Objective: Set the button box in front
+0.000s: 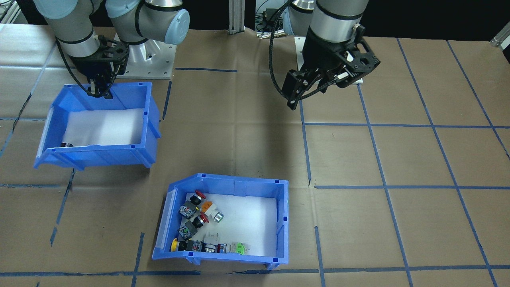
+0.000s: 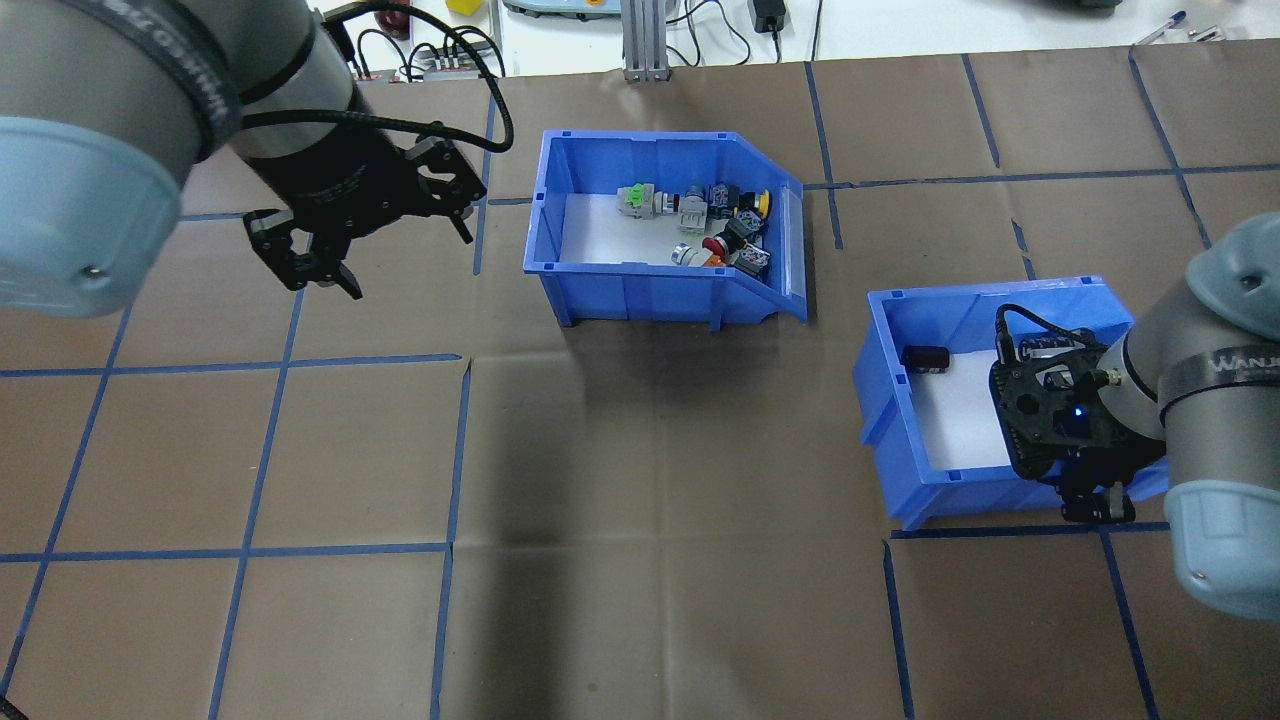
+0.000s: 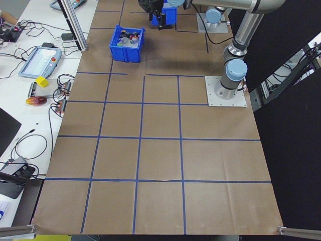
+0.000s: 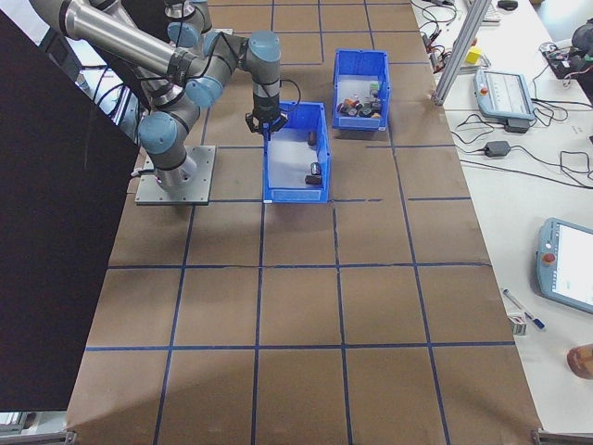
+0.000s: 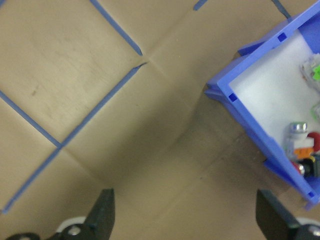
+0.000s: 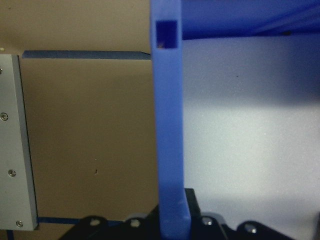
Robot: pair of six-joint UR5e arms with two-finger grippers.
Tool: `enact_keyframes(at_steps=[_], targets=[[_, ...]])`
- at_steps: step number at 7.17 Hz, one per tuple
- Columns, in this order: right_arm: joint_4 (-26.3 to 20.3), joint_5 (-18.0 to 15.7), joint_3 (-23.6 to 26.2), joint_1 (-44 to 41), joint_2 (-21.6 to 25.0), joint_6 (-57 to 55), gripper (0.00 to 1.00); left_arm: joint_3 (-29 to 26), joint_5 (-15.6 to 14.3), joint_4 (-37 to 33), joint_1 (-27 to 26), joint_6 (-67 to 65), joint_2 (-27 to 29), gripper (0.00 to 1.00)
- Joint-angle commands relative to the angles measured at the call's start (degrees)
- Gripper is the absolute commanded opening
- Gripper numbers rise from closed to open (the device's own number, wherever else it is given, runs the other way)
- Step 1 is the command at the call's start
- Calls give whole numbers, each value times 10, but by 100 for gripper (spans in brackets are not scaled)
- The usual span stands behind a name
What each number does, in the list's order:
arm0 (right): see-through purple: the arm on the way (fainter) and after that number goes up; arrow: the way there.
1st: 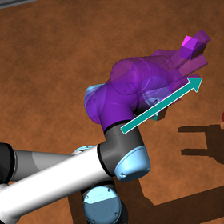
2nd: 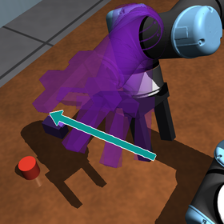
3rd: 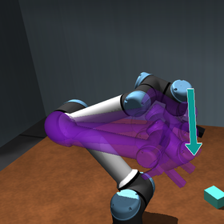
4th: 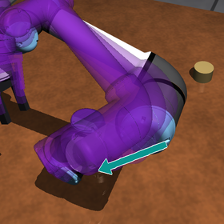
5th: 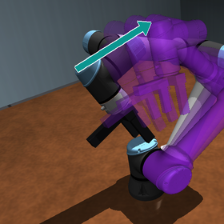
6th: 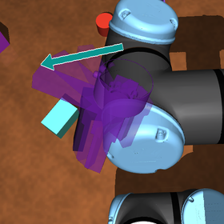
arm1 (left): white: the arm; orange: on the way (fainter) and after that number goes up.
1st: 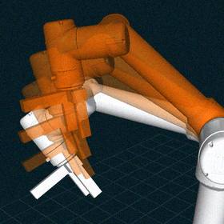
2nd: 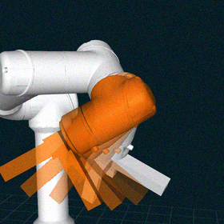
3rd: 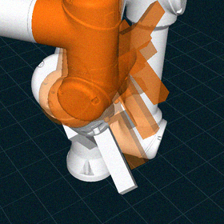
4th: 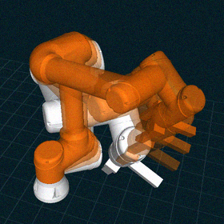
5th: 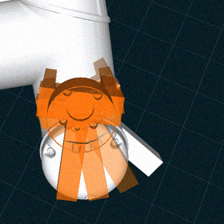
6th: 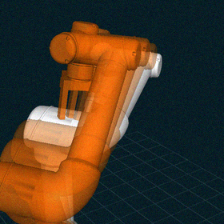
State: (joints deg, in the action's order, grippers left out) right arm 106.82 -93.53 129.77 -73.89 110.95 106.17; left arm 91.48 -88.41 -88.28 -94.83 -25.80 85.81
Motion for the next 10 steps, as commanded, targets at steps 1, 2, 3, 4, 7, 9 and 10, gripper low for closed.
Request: enact_keyframes(at_steps=[1, 2, 3, 4, 7, 9, 10], targets=[[-11, 9, 14, -17, 10, -46, 6, 1, -3, -10, 45, 246, -31, 99], [-7, 9, 21, -51, 10, -61, 6, 0, -4, -12, 51, 310, -31, 99], [0, 8, 22, -103, 8, -113, 6, 2, -7, -12, 52, 315, -35, 99], [3, 7, 22, -161, 8, -159, 6, 8, -3, -6, 54, 321, -36, 99], [51, 8, 19, -310, 1, -319, 7, 37, -2, -9, 70, 384, -62, 99], [99, 8, 4, -376, -41, -395, 7, 48, -2, -8, 105, 383, -62, 99], [105, 2, -23, -423, -83, -437, 7, 48, -6, -8, 116, 384, -63, 99]])
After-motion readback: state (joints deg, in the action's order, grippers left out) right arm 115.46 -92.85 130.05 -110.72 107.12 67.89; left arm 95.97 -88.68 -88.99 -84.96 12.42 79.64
